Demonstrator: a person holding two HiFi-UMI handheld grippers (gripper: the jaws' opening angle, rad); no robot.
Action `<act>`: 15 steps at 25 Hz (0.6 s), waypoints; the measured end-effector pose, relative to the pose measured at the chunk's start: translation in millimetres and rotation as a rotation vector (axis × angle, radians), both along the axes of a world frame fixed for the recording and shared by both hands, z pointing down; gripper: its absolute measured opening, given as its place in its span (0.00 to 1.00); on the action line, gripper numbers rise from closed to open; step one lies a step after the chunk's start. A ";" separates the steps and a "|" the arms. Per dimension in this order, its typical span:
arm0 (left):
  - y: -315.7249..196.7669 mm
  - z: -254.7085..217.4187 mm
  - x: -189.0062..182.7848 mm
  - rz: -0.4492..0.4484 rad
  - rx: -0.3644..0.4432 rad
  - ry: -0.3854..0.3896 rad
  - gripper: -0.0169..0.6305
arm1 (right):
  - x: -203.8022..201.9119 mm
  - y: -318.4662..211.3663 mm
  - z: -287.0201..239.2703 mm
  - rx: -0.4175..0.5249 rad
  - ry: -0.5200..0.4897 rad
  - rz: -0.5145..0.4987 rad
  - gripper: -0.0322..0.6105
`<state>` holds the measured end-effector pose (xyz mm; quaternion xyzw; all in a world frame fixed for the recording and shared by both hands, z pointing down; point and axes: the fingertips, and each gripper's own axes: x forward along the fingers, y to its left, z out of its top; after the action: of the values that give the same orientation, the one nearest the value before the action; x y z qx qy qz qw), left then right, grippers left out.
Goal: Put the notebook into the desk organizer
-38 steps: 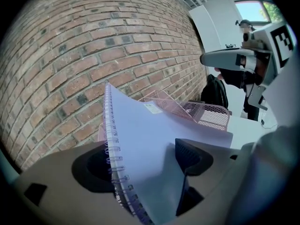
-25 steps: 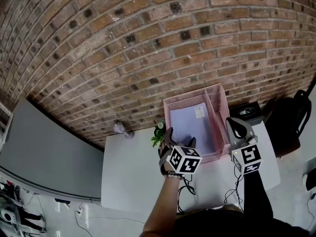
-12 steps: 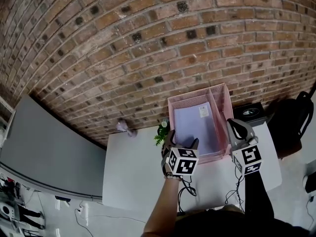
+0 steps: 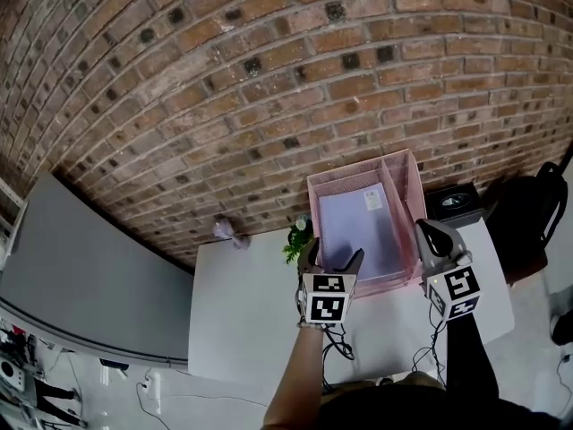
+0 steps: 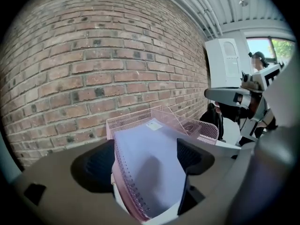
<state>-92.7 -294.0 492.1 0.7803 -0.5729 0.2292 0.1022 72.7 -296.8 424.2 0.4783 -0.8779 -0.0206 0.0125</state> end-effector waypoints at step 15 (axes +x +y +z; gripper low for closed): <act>44.7 -67.3 -35.4 0.093 0.217 0.114 0.65 | -24.0 55.4 -30.0 0.037 -0.058 0.171 0.05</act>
<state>-128.1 -249.3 424.8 0.8242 -0.5507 0.1258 0.0388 48.7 -241.4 394.2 0.5519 -0.8334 -0.0218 -0.0199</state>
